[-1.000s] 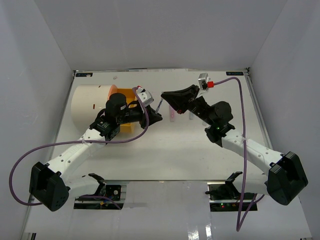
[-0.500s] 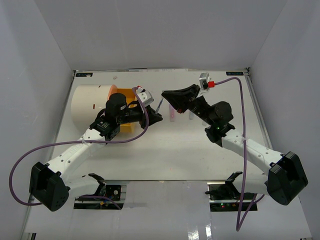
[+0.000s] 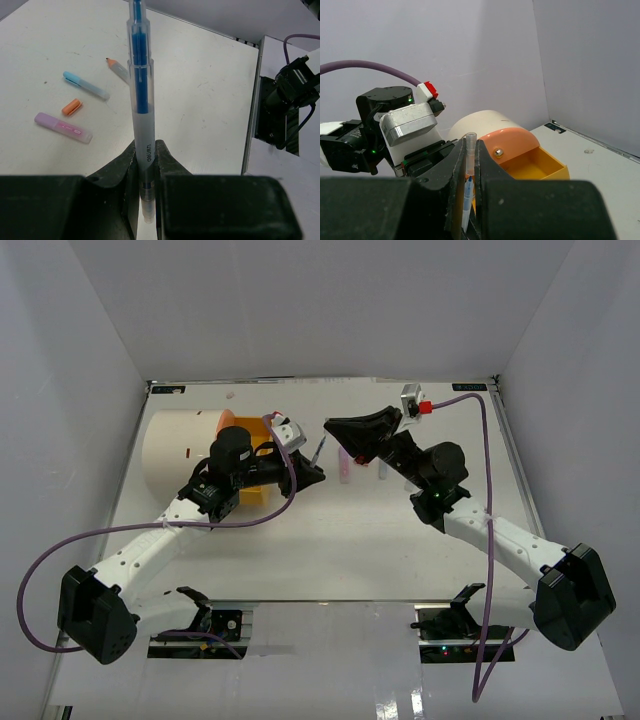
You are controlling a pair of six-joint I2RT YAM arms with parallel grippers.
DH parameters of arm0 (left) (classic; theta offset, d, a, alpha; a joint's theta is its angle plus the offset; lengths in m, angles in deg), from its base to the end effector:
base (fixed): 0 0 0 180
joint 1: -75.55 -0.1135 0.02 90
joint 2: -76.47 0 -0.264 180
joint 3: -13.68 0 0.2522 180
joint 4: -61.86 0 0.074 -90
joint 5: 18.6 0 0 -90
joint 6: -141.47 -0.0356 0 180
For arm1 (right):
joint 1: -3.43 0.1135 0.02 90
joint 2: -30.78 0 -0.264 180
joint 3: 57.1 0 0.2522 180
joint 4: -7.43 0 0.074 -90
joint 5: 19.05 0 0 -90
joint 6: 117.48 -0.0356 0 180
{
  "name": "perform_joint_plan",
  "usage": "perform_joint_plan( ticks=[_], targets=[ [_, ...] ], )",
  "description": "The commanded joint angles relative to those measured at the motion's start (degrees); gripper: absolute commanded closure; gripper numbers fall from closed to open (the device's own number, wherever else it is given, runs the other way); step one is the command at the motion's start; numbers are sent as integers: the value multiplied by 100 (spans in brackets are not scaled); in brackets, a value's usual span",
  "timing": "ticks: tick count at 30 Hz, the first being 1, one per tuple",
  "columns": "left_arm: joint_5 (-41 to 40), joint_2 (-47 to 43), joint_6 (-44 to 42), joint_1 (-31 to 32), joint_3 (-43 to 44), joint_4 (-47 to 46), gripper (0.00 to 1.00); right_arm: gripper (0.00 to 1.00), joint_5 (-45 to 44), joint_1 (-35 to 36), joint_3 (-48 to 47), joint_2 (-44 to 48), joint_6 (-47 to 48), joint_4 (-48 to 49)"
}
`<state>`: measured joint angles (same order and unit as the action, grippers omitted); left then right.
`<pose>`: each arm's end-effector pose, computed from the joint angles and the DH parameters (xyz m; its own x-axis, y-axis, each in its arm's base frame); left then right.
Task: Sort the stationery into containers
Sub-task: Close the pen cap on the pen.
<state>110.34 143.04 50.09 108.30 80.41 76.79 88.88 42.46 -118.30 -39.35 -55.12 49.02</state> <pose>0.2112 -0.1625 0.3305 -0.1919 0.1457 -0.9705 0.9368 0.3220 -0.1369 0.2030 0.1787 0.3808 0.0000 0.5682 -0.8229 -0.9036 0.3525 0.2434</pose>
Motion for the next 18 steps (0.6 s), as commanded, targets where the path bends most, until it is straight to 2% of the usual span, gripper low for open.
perform_joint_plan(
  ticks=[1,18],
  targets=[
    [140,-232,51,29,-50,-266,100,92,-27,9,15,17,31,353],
    [131,-232,260,29,-120,-494,100,92,149,52,209,-89,-277,696]
  ],
)
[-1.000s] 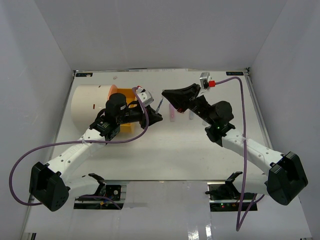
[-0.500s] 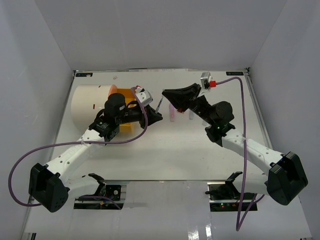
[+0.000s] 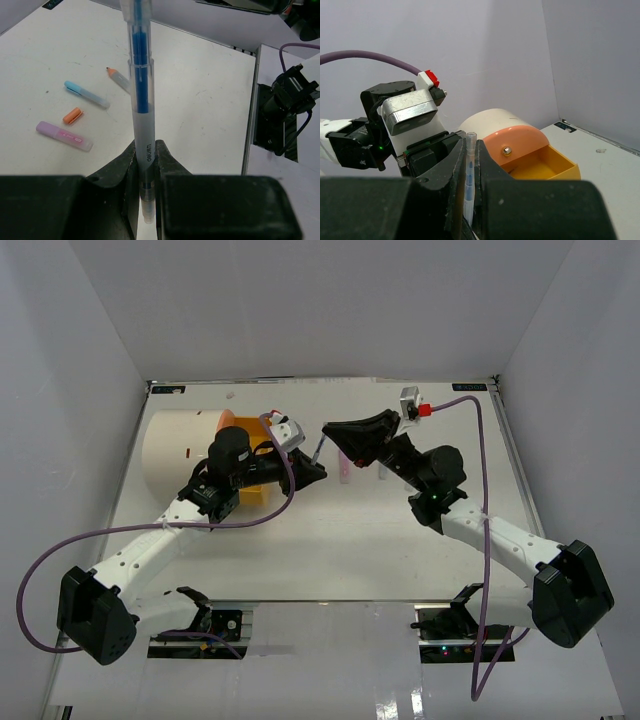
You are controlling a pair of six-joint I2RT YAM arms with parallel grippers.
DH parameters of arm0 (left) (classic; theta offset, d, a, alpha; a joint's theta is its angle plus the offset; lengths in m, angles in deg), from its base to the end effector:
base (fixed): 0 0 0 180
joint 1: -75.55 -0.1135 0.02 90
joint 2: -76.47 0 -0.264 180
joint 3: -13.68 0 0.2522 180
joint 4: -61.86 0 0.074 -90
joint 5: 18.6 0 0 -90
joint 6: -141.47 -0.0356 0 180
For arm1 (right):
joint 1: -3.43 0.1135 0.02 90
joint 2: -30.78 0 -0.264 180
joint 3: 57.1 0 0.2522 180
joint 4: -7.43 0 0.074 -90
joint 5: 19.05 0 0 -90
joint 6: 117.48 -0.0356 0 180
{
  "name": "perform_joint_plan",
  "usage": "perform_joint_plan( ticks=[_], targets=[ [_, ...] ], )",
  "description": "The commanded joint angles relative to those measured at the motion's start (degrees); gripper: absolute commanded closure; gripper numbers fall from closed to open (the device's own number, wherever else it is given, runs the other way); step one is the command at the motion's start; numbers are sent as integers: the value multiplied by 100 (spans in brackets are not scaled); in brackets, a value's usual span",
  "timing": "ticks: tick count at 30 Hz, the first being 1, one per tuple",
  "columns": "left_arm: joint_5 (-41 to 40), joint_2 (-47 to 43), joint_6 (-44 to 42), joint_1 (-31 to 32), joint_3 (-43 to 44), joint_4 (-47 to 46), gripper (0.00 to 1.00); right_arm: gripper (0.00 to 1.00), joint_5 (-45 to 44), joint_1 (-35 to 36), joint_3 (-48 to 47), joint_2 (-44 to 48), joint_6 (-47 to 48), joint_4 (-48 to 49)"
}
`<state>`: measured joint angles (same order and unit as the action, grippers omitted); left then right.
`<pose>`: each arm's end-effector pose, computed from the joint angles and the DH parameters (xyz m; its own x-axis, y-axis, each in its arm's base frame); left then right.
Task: Sort the stationery into containers
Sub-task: Close the pen cap on the pen.
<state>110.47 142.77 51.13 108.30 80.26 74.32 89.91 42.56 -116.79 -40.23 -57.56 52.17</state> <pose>0.2111 -0.1625 0.3350 -0.1719 0.1160 -0.9783 0.9392 0.3190 -0.1272 0.2031 0.1802 0.3729 -0.0349 0.5827 -0.8119 -0.9126 0.3125 0.2635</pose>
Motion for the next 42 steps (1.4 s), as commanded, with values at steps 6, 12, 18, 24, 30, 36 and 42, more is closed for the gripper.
perform_joint_plan(
  ticks=[6,12,18,24,30,36,42],
  targets=[
    [311,-153,543,29,-166,-871,100,92,90,59,155,-36,-111,566],
    [409,-21,649,29,9,-1206,100,90,99,50,190,-10,-129,627],
    [382,-30,526,29,62,-1373,100,80,108,59,216,43,-103,601],
    [373,5,500,29,45,-1382,100,58,64,50,216,305,99,277],
    [364,-12,447,29,-8,-1355,100,32,-120,59,181,727,555,-540],
    [303,-47,166,29,-43,-944,100,7,-489,50,-362,1053,1092,-2393],
    [154,-82,-150,29,-70,-644,100,10,-762,59,-793,1098,1523,-3377]
  ],
)
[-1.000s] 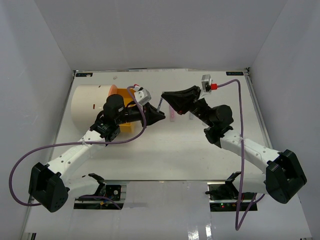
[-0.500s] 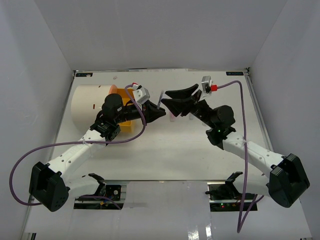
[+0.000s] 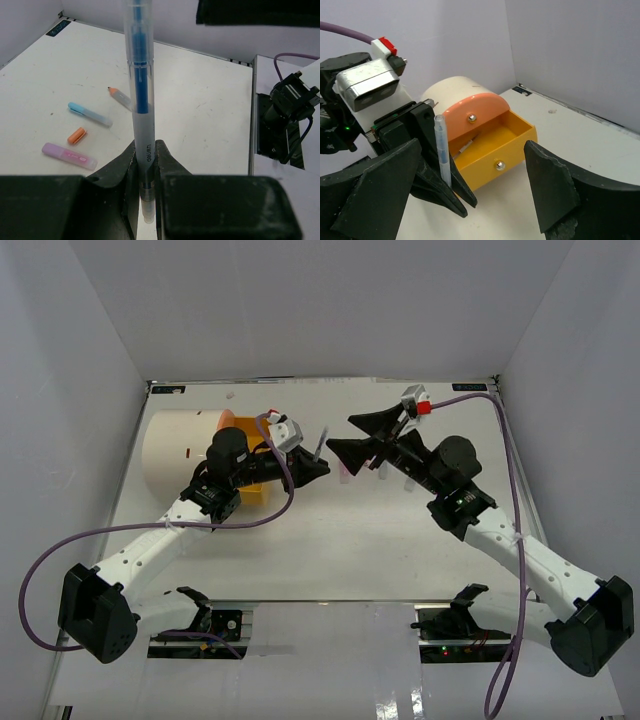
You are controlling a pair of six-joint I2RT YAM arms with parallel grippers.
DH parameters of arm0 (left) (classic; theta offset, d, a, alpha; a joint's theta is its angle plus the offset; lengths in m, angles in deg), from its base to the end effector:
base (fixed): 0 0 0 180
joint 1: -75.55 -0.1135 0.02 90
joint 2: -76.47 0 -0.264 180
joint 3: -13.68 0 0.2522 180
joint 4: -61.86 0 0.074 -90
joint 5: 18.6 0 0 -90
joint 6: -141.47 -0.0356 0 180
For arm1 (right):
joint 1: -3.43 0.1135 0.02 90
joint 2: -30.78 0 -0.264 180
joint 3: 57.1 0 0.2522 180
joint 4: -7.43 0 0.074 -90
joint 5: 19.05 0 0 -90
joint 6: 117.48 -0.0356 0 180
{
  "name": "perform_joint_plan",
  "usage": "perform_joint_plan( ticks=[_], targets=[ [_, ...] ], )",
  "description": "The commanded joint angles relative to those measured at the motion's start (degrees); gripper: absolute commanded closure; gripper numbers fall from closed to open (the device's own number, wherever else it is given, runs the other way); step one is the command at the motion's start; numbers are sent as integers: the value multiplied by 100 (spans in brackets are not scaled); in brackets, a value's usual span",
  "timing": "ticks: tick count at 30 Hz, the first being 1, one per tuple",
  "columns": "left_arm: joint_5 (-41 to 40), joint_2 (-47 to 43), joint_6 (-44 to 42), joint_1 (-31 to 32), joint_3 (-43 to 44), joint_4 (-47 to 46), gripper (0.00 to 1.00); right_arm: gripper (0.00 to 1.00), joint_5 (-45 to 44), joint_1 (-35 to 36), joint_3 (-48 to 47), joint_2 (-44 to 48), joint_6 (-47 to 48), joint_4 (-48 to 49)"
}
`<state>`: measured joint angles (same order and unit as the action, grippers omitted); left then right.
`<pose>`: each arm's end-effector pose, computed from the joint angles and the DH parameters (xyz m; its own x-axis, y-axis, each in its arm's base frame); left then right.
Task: Sort the stationery into containers
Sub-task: Close the pen cap on the pen.
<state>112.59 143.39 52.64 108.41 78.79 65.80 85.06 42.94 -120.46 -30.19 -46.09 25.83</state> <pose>0.2131 -0.1656 0.3383 -0.1037 0.0487 -0.9934 0.9568 0.2776 -0.0863 0.1838 0.1628 0.3934 0.0065 0.4065 -0.9136 -0.8388 0.4996 0.2163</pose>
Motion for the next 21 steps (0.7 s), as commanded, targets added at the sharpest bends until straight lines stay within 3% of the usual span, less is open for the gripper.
perform_joint_plan(
  ticks=[1,7,21],
  targets=[
    [-93,-144,-328,18,77,244,100,10,-260,13,-706,59,445,-938],
    [-217,-126,-363,18,41,350,100,1,31,13,-1314,-257,429,-1493],
    [-436,-100,-372,18,59,473,100,28,-400,250,-1842,-837,437,-1942]
  ],
)
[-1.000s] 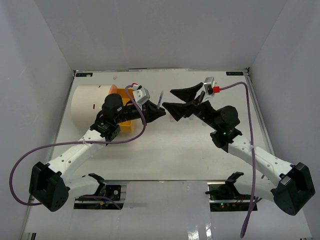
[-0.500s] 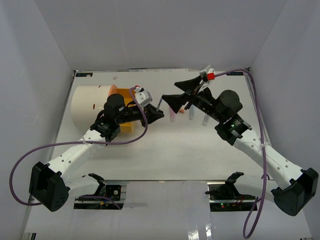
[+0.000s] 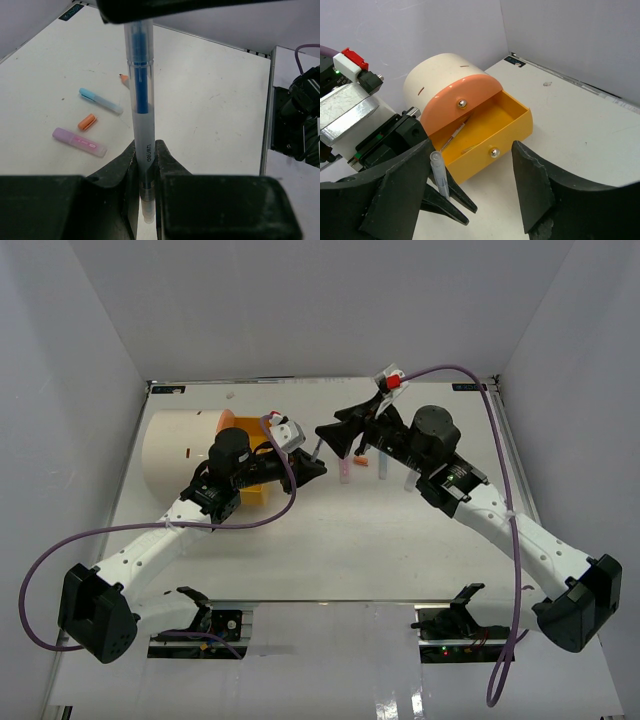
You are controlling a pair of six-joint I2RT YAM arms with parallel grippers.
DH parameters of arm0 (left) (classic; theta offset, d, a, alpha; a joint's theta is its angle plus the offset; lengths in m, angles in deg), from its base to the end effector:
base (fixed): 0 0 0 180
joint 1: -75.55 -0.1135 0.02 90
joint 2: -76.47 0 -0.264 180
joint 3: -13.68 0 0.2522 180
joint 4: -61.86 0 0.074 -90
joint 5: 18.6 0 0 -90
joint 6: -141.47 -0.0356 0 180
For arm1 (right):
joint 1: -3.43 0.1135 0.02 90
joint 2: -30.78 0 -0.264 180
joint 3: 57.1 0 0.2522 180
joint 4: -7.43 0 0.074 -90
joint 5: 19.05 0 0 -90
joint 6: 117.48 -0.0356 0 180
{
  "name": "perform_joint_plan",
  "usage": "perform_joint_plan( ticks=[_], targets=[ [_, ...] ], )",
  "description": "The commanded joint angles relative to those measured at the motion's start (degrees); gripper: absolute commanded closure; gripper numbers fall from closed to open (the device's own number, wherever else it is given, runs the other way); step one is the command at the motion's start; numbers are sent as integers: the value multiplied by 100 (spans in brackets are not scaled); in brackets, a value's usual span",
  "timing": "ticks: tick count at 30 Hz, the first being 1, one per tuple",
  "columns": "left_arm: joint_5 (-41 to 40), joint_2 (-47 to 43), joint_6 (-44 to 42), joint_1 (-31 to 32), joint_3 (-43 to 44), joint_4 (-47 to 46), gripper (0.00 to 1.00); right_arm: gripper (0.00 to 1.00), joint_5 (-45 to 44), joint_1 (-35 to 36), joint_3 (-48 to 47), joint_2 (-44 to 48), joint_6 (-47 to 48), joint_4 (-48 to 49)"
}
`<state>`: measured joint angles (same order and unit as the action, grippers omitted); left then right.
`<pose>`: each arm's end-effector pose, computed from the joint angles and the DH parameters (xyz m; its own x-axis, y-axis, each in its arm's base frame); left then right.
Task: Sort the stationery into containers
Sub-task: Close the pen cap on the pen.
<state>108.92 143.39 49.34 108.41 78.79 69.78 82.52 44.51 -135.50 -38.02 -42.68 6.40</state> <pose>0.2145 -0.1644 0.3311 -0.1071 0.1043 -0.9888 0.9392 0.3369 -0.0662 0.2070 0.1899 0.4179 -0.0996 0.2539 -0.9621 -0.7950 0.5612 0.2304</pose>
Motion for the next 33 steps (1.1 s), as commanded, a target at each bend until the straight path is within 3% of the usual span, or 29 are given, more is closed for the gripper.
perform_joint_plan(
  ticks=[1,5,18,29,33],
  targets=[
    [-87,-91,-50,18,59,84,100,30,-147,102,-347,-72,105,1],
    [-113,-73,-51,18,68,119,100,45,-173,137,-382,-125,114,71],
    [-157,-73,-51,18,94,163,100,64,-208,251,-488,-275,149,-34],
    [-139,-152,-24,18,120,154,100,89,-340,330,-532,-407,184,-394],
    [-148,-205,11,18,182,171,100,92,-366,365,-497,-459,175,-578]
  ],
)
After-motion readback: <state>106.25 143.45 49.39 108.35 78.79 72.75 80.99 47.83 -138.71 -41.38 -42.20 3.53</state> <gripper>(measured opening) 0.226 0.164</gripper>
